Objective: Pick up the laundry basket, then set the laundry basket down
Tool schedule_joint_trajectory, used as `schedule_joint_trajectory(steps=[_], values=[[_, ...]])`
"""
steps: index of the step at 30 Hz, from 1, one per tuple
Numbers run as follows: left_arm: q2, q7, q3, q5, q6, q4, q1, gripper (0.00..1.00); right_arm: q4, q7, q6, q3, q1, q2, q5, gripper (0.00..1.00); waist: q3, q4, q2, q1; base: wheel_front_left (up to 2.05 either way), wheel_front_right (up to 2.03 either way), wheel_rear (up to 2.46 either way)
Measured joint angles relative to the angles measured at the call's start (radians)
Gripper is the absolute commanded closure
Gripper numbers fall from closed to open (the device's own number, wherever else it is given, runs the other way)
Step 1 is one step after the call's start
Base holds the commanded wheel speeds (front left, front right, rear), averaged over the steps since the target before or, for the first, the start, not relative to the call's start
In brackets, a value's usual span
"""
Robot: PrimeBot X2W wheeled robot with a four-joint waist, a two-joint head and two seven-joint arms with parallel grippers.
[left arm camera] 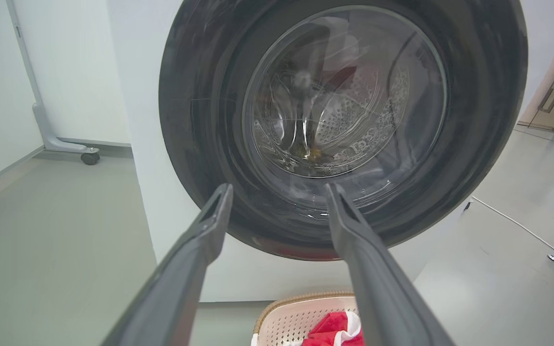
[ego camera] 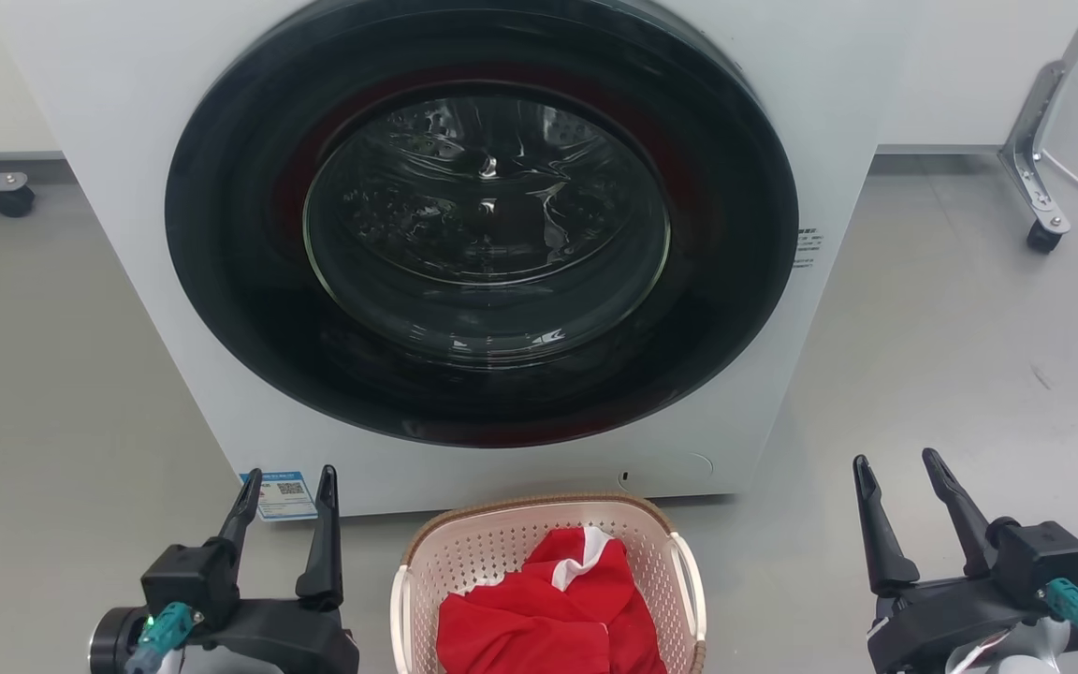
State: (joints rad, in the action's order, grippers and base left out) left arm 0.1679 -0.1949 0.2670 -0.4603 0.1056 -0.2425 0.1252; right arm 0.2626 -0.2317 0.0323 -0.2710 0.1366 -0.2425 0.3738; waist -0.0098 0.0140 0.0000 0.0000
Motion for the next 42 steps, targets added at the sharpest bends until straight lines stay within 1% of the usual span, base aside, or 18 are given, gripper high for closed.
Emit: schedule_joint_trajectory(steps=[6, 20, 21, 33, 42], values=[[0.005, -0.002, 0.007, 0.052, 0.010, -0.002, 0.000, 0.00, 0.004, -0.018, 0.009, -0.016, 0.008, -0.011, -0.061, 0.00, -0.002, 0.000, 0.0000, 0.0000, 0.00, 0.00, 0.00], [0.003, 0.016, -0.007, 0.051, 0.011, -0.010, 0.000, 0.00, 0.026, -0.018, 0.009, -0.008, 0.017, -0.010, -0.057, 0.00, -0.003, -0.001, 0.0000, 0.0000, 0.00, 0.00, 0.00], [0.000, 0.018, -0.009, 0.051, 0.018, -0.010, 0.000, 0.00, 0.028, -0.018, 0.009, -0.008, 0.017, -0.009, -0.057, 0.00, -0.003, -0.001, 0.0000, 0.0000, 0.00, 0.00, 0.00], [-0.011, 0.035, -0.014, 0.055, 0.018, -0.010, -0.001, 0.00, 0.044, -0.018, 0.007, -0.006, 0.016, -0.006, -0.054, 0.00, 0.000, 0.001, 0.0000, 0.0000, 0.00, 0.00, 0.00], [-0.011, 0.045, -0.012, 0.058, 0.018, -0.002, -0.003, 0.00, 0.044, -0.018, 0.003, -0.002, 0.015, -0.004, -0.047, 0.00, 0.018, 0.005, 0.0000, 0.0000, 0.00, 0.00, 0.00]])
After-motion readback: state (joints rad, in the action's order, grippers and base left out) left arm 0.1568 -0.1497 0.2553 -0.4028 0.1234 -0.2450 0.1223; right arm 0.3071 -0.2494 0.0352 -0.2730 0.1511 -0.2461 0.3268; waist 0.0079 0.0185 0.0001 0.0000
